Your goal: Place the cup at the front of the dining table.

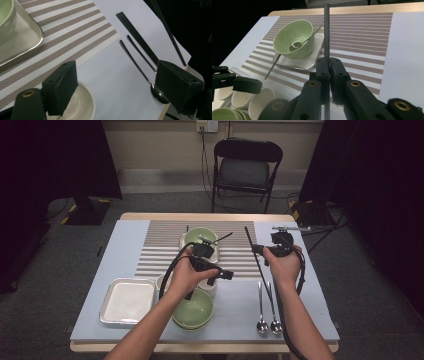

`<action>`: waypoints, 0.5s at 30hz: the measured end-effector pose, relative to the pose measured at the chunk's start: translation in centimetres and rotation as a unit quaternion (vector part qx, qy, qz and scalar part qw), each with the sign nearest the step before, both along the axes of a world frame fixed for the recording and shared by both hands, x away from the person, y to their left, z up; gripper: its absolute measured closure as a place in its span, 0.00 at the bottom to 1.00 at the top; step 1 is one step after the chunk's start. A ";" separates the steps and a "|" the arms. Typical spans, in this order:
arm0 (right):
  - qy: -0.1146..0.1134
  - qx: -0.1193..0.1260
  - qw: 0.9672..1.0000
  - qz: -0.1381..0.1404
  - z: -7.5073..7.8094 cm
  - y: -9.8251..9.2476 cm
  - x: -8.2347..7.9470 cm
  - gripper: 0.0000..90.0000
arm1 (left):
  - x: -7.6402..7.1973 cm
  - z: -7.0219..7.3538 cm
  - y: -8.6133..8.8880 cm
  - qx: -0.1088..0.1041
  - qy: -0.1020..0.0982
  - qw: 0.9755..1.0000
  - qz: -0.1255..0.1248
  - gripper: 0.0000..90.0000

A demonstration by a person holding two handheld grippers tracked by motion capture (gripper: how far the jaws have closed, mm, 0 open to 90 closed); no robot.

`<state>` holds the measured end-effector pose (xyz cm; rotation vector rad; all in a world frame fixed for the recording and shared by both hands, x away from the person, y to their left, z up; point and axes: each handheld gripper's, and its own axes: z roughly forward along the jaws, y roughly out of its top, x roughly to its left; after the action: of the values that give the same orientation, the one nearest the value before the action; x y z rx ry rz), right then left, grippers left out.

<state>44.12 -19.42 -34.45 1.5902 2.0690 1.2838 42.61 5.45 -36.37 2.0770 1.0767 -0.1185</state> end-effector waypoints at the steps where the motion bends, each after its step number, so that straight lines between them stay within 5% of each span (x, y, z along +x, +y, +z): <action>1: 0.001 0.000 1.000 0.001 0.0 0.1 0.0 0.96 | 0.0 0.0 -0.1 -0.002 0.001 1.000 0.001 0.20; 15: 0.002 -0.003 1.000 0.008 0.2 0.8 0.1 0.96 | -0.2 -0.4 -2.0 -0.015 0.006 1.000 -0.004 0.20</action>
<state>44.22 -18.62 -34.26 1.5791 2.0900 1.2794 42.44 3.46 -36.79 2.0571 1.0677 -0.1505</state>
